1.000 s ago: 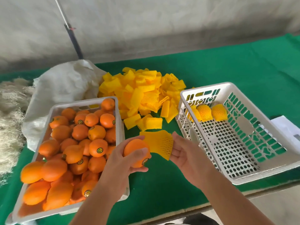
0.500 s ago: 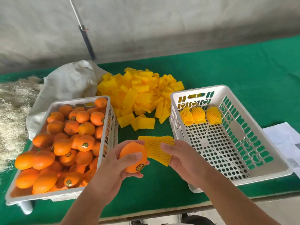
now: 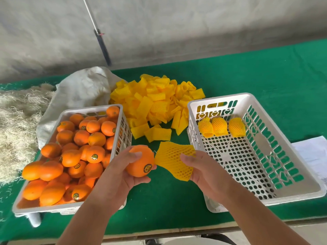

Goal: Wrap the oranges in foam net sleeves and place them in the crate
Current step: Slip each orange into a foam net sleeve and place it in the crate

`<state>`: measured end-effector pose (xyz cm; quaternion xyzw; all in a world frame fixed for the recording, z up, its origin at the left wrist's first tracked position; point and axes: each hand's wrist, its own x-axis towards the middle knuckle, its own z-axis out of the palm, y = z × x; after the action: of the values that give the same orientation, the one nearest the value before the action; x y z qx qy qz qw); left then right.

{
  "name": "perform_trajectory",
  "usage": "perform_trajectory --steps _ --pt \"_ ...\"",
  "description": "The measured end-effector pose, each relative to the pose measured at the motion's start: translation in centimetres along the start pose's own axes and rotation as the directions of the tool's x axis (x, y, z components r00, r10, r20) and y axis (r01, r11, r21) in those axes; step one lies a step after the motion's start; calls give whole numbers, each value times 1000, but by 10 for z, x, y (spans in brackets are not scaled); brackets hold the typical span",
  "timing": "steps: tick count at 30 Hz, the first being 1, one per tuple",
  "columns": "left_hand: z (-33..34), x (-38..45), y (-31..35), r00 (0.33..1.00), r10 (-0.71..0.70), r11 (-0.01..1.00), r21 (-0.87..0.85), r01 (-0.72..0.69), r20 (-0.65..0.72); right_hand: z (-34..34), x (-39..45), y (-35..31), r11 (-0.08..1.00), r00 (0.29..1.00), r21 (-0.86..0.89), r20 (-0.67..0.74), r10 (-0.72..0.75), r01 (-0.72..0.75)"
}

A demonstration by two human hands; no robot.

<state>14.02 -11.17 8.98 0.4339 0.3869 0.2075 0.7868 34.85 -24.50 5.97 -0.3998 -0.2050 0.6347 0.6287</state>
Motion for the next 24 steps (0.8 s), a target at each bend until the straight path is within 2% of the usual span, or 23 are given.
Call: perform_trajectory --steps 4,9,13,16,21,24 --pt "-4 -2 6 992 -23 997 76 14 121 4 4 1 999 999 9 7 37 -37" --pt "-9 -1 11 988 -17 991 137 -4 154 9 6 3 989 995 109 30 95 -97" --pt "-14 2 13 982 -31 987 158 1 186 12 8 3 991 991 56 61 117 -120" --pt "-17 4 13 989 -31 995 96 17 142 12 10 4 992 993 64 58 107 -111" --pt "-16 15 9 993 -90 991 -110 81 -76 13 16 8 994 990 34 99 104 -108" --pt "-11 20 10 996 -61 998 -34 59 -61 15 18 10 984 989 -131 72 127 -116"
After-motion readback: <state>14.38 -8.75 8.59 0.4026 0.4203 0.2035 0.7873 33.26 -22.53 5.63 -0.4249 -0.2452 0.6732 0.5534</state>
